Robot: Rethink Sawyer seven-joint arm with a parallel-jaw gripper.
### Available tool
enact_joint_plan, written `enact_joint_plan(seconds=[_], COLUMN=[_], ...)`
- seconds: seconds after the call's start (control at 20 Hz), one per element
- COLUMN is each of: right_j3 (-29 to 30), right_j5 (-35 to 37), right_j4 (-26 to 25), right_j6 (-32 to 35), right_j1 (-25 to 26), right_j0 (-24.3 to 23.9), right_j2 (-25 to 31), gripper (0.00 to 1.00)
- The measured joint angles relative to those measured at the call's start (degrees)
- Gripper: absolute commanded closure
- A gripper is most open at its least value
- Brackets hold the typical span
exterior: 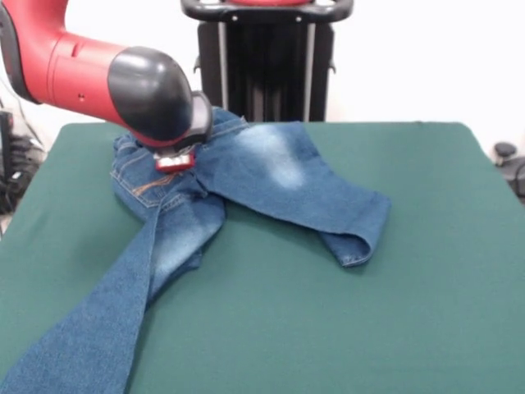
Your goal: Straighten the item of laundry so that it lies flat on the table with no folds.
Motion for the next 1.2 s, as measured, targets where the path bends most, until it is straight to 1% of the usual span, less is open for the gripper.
enact_joint_plan(seconds=[0.25, 0.45, 0.65, 0.7, 0.85, 0.9, 1.0, 1.1, 1.2], right_j3=[0.62, 2.18, 4.34, 5.41, 6.37, 7.12, 7.54, 8.79, 9.36], right_j5=[-0.49, -2.18, -4.57, -5.74, -7.02, -8.02, -8.63, -10.59, -11.46], right_j4=[-0.59, -1.40, -3.23, -4.68, -6.56, -8.33, -9.39, -12.30, -13.56], right_j6=[0.00, 0.00, 0.00, 0.00, 0.00, 0.00, 0.00, 0.00, 0.01], right_j1=[-0.08, -0.64, -1.61, -2.08, -2.39, -2.65, -2.76, -2.94, -3.04], right_j0=[-0.58, -1.72, -3.22, -3.85, -4.28, -4.50, -4.63, -5.06, -5.35], right_j2=[-0.28, -0.54, -0.75, -0.94, -1.28, -1.58, -1.81, -2.79, -3.18], gripper=[0.00, 0.00, 0.00, 0.00, 0.00, 0.00, 0.00, 0.00, 0.00])
